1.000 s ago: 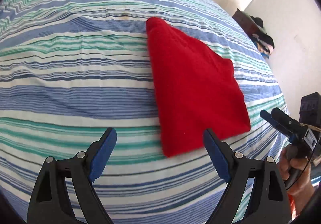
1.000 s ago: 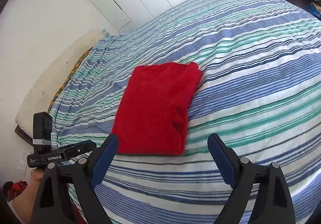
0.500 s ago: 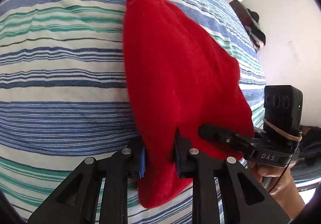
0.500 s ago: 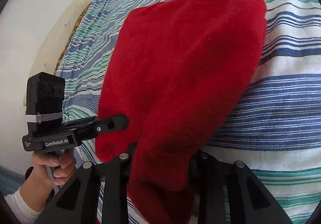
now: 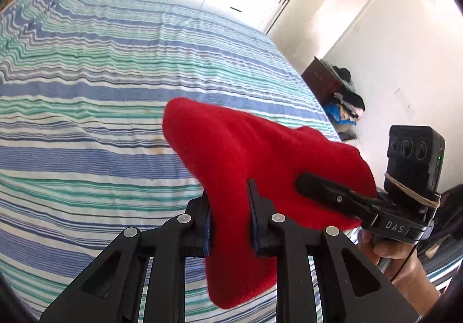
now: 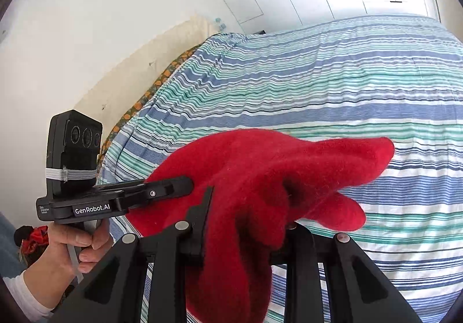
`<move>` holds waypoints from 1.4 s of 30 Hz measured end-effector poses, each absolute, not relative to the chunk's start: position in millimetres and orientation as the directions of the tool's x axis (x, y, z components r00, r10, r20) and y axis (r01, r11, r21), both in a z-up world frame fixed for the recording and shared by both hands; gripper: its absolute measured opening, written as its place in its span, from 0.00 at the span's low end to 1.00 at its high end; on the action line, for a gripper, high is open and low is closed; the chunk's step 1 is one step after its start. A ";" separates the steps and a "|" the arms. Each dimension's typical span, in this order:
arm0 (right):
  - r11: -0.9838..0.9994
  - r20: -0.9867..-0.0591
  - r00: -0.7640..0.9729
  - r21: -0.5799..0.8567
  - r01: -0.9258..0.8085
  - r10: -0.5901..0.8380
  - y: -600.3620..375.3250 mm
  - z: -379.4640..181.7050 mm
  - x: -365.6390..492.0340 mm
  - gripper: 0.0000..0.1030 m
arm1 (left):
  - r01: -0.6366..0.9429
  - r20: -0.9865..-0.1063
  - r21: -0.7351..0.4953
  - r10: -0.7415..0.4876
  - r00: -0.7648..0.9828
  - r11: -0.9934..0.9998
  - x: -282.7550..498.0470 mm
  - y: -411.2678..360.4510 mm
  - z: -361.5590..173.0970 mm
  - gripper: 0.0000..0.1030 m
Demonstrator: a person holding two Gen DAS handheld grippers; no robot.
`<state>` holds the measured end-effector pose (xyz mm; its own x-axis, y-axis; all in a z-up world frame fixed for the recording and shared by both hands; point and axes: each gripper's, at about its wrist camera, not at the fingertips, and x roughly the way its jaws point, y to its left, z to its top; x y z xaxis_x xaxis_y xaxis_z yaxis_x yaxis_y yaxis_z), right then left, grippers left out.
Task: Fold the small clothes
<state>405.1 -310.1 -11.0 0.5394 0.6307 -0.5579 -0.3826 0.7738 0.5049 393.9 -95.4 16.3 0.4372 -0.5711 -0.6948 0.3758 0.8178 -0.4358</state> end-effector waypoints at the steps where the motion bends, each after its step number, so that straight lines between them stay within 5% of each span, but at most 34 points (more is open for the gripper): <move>1: 0.770 -0.553 0.539 0.503 -0.392 0.635 -306.9 -9.0 401.7 0.27 | 0.374 -0.704 -0.427 -0.562 0.435 0.823 389.7 -94.5 11.7 0.24; 2: 0.768 -0.552 0.537 0.506 -0.392 0.638 -305.3 -12.0 398.2 0.28 | 0.360 -0.723 -0.409 -0.538 0.432 0.839 385.1 -94.1 2.5 0.29; 4: 0.769 -0.569 0.520 0.518 -0.375 0.637 -304.2 -29.9 387.8 0.36 | 0.291 -0.778 -0.355 -0.453 0.436 0.889 368.7 -89.8 -28.6 0.62; 5: 0.776 -0.589 0.507 0.522 -0.355 0.629 -305.5 -44.3 379.5 0.41 | 0.267 -0.800 -0.330 -0.419 0.430 0.905 353.9 -87.9 -47.3 0.68; 8: 0.838 -0.702 0.459 0.476 -0.266 0.544 -318.3 -100.7 341.6 0.79 | 0.242 -0.861 -0.270 -0.346 0.372 0.932 293.7 -80.2 -108.3 0.71; 14: 0.929 -0.825 0.429 0.312 -0.198 0.368 -359.5 -161.7 218.9 0.79 | 0.252 -0.923 -0.019 -0.114 0.368 0.968 170.8 -77.6 -149.5 0.75; 19: 0.967 -0.826 0.506 0.182 -0.175 0.247 -355.2 -132.4 137.9 0.91 | 0.208 -0.818 0.198 0.045 0.574 0.958 126.8 -83.6 -98.6 0.94; 23: 0.977 -0.798 0.567 0.129 -0.171 0.204 -331.3 -98.0 93.9 0.96 | 0.172 -0.723 0.334 0.135 0.678 0.927 104.1 -85.8 -64.9 0.98; 29: 0.983 -0.789 0.597 0.048 -0.175 0.144 -294.6 -59.1 62.8 0.99 | 0.189 -0.845 0.167 0.041 0.534 0.968 91.0 -67.4 -45.0 0.98; 42: 0.985 -0.820 0.563 0.004 -0.175 0.103 -256.7 -10.7 44.7 0.99 | 0.125 -0.839 0.068 -0.011 0.544 0.990 50.7 -52.9 -5.9 0.98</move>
<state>44.7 -256.7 -10.7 0.5635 0.1033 -0.8197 -0.1745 0.9846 0.0041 50.7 -52.9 -5.9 0.5436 -0.0109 -0.8393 0.1249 0.9898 0.0681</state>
